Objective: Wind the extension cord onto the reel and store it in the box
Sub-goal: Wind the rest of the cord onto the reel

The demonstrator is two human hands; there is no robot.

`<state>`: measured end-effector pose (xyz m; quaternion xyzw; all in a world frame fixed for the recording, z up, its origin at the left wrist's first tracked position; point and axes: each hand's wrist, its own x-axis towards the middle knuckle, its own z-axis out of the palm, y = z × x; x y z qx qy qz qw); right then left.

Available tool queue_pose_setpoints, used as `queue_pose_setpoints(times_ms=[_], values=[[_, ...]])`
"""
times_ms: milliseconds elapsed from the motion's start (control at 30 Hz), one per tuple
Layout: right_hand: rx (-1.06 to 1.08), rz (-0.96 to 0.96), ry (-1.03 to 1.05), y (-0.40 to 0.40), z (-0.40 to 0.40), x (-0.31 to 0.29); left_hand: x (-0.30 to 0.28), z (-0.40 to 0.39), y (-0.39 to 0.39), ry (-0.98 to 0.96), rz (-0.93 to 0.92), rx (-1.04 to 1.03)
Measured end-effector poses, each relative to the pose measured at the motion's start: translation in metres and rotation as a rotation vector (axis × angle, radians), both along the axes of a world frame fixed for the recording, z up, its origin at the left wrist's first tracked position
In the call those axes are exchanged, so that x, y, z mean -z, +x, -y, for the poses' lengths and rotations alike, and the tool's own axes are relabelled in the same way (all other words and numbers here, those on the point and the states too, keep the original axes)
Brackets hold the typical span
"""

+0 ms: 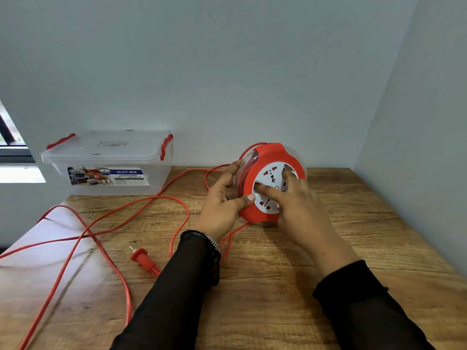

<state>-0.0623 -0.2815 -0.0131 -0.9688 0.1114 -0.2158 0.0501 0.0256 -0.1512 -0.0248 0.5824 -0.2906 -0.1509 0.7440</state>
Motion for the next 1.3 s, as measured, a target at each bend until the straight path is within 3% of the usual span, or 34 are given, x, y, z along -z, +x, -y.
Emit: queue_pose_setpoints(times_ms=[300, 567, 667, 833, 1000, 1100, 1200, 1300], values=[[0.094, 0.204, -0.038, 0.005, 0.003, 0.006, 0.005, 0.007, -0.007, -0.008, 0.049, -0.040], [0.215, 0.273, 0.315, 0.001, -0.002, 0.009, 0.009, 0.013, -0.015, 0.039, 0.141, -0.080], [0.231, 0.340, 0.544, 0.004, -0.005, 0.009, 0.012, 0.015, -0.015, 0.069, 0.170, -0.096], [0.116, 0.496, 1.396, 0.005, -0.010, -0.005, 0.013, 0.019, -0.018, 0.043, 0.158, -0.095], [0.013, 0.405, 1.818, 0.008, -0.006, -0.005, 0.013, 0.017, -0.017, 0.056, 0.208, -0.147], [-0.155, 0.406, 2.129, 0.006, -0.008, -0.008, 0.012, 0.017, -0.017, 0.029, 0.175, -0.137], [-0.317, 0.459, 2.287, 0.004, -0.011, -0.012, 0.011, 0.018, -0.018, -0.025, 0.128, -0.131], [-0.340, 0.420, 2.202, 0.002, -0.009, -0.015, 0.009, 0.017, -0.016, -0.071, 0.075, -0.137]])
